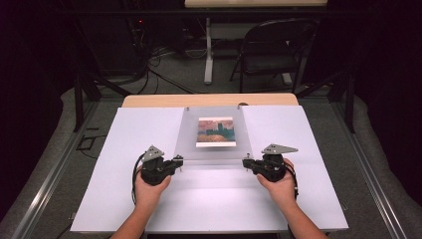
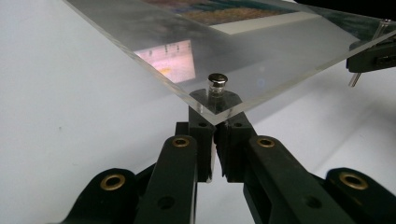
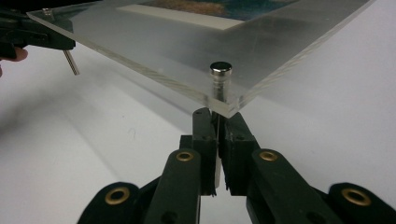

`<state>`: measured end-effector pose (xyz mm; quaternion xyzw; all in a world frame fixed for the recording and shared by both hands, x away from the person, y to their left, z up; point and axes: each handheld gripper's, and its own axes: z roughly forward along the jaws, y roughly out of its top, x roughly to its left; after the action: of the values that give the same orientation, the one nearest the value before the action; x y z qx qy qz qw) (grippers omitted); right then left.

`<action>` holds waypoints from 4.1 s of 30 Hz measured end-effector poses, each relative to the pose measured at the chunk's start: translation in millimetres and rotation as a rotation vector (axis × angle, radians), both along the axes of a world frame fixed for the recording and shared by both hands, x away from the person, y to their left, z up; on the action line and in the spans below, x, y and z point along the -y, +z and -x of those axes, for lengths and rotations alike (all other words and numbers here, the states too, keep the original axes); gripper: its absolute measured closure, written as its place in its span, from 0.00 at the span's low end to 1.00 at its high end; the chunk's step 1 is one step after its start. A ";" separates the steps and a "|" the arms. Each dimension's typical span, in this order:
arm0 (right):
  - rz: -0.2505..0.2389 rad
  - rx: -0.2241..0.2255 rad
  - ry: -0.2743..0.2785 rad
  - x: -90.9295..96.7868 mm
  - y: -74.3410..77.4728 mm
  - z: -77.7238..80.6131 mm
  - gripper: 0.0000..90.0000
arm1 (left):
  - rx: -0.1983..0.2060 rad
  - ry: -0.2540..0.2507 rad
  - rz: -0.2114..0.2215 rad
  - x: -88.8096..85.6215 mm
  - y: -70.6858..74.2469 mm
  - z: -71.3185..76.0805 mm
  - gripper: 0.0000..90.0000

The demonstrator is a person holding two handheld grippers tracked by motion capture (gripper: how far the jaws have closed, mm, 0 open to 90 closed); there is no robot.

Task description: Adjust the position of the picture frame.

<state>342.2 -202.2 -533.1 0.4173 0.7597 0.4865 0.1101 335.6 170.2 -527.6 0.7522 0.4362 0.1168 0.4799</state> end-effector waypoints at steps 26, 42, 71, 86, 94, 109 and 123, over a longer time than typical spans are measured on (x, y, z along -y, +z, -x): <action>0.108 -0.048 0.036 -6.8 -23.6 0.2 0.94 | -0.053 -0.016 -0.069 1.3 -24.3 2.7 0.94; 0.089 -0.009 0.004 0.3 -18.0 13.1 0.64 | -0.025 0.000 -0.058 0.1 -27.0 9.3 0.66; 0.072 0.067 -0.063 24.4 -3.5 47.0 0.47 | 0.043 0.008 -0.055 -25.0 -13.9 33.3 0.42; 0.086 0.075 -0.092 33.3 -2.3 48.6 0.43 | 0.026 0.014 -0.040 -29.6 -11.1 33.9 0.41; 0.059 0.062 -0.138 45.6 -0.8 47.5 0.43 | 0.011 0.039 -0.014 -31.4 -8.2 28.7 0.41; 0.112 0.019 -0.167 51.4 14.8 17.4 0.47 | 0.030 0.032 -0.025 -25.3 21.3 -10.5 0.41; 0.144 -0.005 -0.139 35.4 49.7 -26.3 0.43 | 0.017 0.030 -0.016 -14.4 57.7 -58.4 0.41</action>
<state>368.5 -237.6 -483.4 0.4611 0.7622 0.4208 0.1712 394.0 184.6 -469.9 0.7483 0.4425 0.1339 0.4758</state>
